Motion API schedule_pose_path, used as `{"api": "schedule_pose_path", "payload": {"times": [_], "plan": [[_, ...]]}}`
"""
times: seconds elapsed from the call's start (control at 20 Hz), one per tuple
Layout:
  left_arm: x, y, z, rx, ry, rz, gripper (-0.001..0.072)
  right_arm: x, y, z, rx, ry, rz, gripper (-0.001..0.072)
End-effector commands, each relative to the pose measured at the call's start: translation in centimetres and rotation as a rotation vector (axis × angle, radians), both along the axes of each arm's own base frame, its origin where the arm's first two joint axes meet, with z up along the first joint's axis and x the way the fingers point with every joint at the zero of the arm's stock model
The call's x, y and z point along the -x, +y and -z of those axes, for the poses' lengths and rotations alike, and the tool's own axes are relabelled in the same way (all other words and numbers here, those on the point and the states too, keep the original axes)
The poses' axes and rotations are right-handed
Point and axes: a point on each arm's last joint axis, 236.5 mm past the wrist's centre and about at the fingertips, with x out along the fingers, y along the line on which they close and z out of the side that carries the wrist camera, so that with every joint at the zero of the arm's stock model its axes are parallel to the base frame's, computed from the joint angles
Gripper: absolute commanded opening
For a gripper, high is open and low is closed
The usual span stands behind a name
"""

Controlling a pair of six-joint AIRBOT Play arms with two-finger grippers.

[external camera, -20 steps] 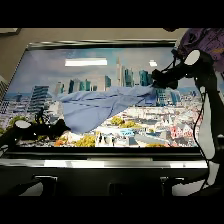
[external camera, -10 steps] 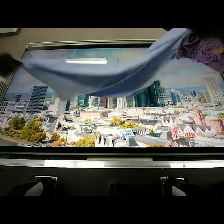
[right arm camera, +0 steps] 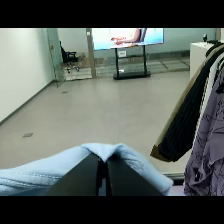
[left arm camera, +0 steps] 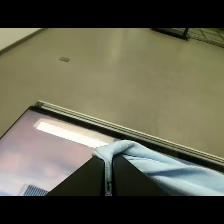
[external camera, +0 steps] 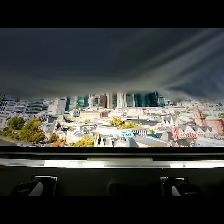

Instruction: Fold the clothes and pants, and hang the long-sleeved shirts on hangers.

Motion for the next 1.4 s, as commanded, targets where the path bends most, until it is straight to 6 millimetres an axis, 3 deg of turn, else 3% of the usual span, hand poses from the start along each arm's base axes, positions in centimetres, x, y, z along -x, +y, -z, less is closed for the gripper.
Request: {"api": "schedule_pose_path", "payload": {"times": [0.0, 0.1, 0.2, 0.35, 0.45, 0.6, 0.7, 0.8, 0.9, 0.95, 1.05, 1.15, 1.2, 1.25, 1.3, 1.35], "plan": [[-0.9, 1.1, 2.5, 0.014, 0.089, -0.038, 0.0019, -2.1, -0.2, 3.1, -0.114, 0.136, -0.005, 0.0035], [-5.5, 1.7, 7.9, 0.041, 0.244, -0.031, 0.0019, -7.6, -0.1, 8.6, -0.182, 0.347, 0.003, 0.0035], [-10.4, 2.4, 15.5, 0.071, 0.442, -0.028, 0.0019, -13.7, 0.2, 15.9, -0.224, 0.593, 0.019, 0.0035], [-17.4, 3.4, 28.6, 0.107, 0.707, -0.021, 0.0019, -21.8, 1.8, 28.8, -0.277, 0.94, -0.003, 0.0036], [-21.3, 3.1, 36.6, 0.116, 0.832, 0.0, 0.0019, -26.1, 2.8, 37.7, -0.321, 1.117, -0.007, 0.0036], [-25.5, 0.7, 46.5, 0.105, 0.959, 0.057, 0.0019, -30.3, 4.4, 49.6, -0.454, 1.305, -0.001, 0.0035], [-26.7, -1.2, 51.3, 0.095, 1.015, 0.091, 0.0019, -32.1, 5.9, 54.9, -0.538, 1.354, -0.029, 0.0036], [-26.4, -2.6, 54.7, 0.096, 1.086, 0.108, 0.002, -33.1, 7.0, 58.3, -0.606, 1.379, -0.046, 0.0036], [-25.9, -3.4, 56.1, 0.098, 1.129, 0.115, 0.0021, -33.1, 7.4, 59.7, -0.632, 1.403, -0.051, 0.004], [-25.9, -3.5, 56.1, 0.096, 1.128, 0.117, 0.0022, -33.1, 7.5, 59.7, -0.633, 1.404, -0.053, 0.0079], [-26.1, -3.4, 54.6, 0.088, 1.113, 0.116, 0.0027, -32.8, 7.6, 58.7, -0.626, 1.404, -0.069, 0.0295], [-26.0, -2.4, 51.7, 0.081, 1.114, 0.1, 0.0068, -32.0, 7.0, 56.4, -0.566, 1.397, -0.11, 0.0347], [-25.8, -1.7, 49.7, 0.09, 1.112, 0.086, 0.0162, -31.2, 6.2, 54.7, -0.513, 1.396, -0.144, 0.0371], [-25.3, -1.0, 47.7, 0.078, 1.105, 0.086, 0.0392, -30.2, 4.8, 53.2, -0.447, 1.398, -0.173, 0.0401], [-24.4, -0.1, 45.7, 0.038, 1.101, 0.106, 0.0536, -28.8, 3.0, 51.7, -0.376, 1.405, -0.204, 0.0445], [-23.2, 0.9, 44.1, 0.023, 1.103, 0.106, 0.054, -27.5, 1.0, 50.4, -0.314, 1.405, -0.232, 0.0449]]}}
